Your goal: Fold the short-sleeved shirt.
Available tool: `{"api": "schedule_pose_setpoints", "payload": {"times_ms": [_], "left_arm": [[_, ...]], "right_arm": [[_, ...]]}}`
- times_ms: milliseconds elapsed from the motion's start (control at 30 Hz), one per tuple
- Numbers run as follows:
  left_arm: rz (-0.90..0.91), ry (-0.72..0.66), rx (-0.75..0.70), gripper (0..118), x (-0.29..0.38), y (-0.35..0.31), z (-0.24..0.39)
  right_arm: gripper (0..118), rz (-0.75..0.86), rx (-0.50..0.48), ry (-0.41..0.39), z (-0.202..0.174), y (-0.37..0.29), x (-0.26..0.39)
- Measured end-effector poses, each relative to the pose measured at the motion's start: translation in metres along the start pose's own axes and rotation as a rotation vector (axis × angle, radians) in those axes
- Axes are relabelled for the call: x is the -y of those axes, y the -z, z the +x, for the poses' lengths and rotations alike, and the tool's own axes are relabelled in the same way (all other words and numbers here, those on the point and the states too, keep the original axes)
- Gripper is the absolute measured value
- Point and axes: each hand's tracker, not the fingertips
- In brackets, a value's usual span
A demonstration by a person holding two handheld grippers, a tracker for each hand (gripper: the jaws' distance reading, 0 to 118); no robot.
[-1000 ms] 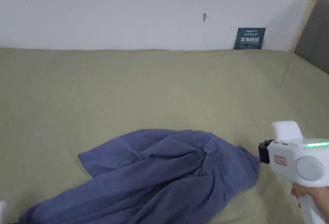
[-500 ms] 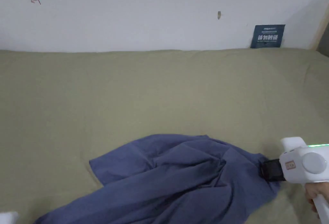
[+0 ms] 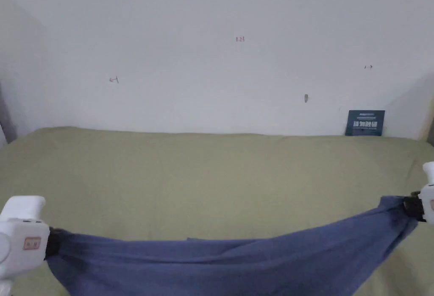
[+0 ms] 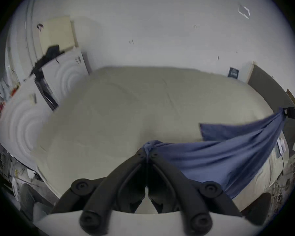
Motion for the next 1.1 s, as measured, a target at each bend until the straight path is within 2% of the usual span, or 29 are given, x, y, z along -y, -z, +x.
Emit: {"api": "schedule_pose_setpoints", "payload": {"times_ms": [33,100,200,300,533,833,1100], "left_arm": [[0.025,0.003,-0.032,0,-0.012,-0.011,-0.007],[0.049,-0.029,-0.005,0,-0.033,-0.030,-0.020],[0.112,-0.091,0.050,0,-0.062,-0.063,-0.027],[0.158,-0.095,0.072,0,-0.090,-0.088,-0.021],[0.226,-0.063,0.010,0,-0.147,-0.112,0.001],[0.284,-0.051,-0.064,0,-0.218,-0.087,0.037],[0.337,-0.050,-0.107,0,-0.285,-0.035,0.059]], "right_arm": [[3,0.022,0.013,0.001,0.006,-0.015,-0.006],[3,0.063,0.030,0.011,0.006,-0.051,-0.015],[3,0.119,-0.003,0.066,0.016,-0.087,-0.034],[3,0.176,0.028,0.058,0.015,-0.117,-0.052],[3,0.236,0.083,0.045,0.020,-0.145,-0.102],[3,0.272,0.152,0.040,0.020,-0.114,-0.182],[3,0.294,0.201,0.045,0.019,-0.053,-0.245]]}}
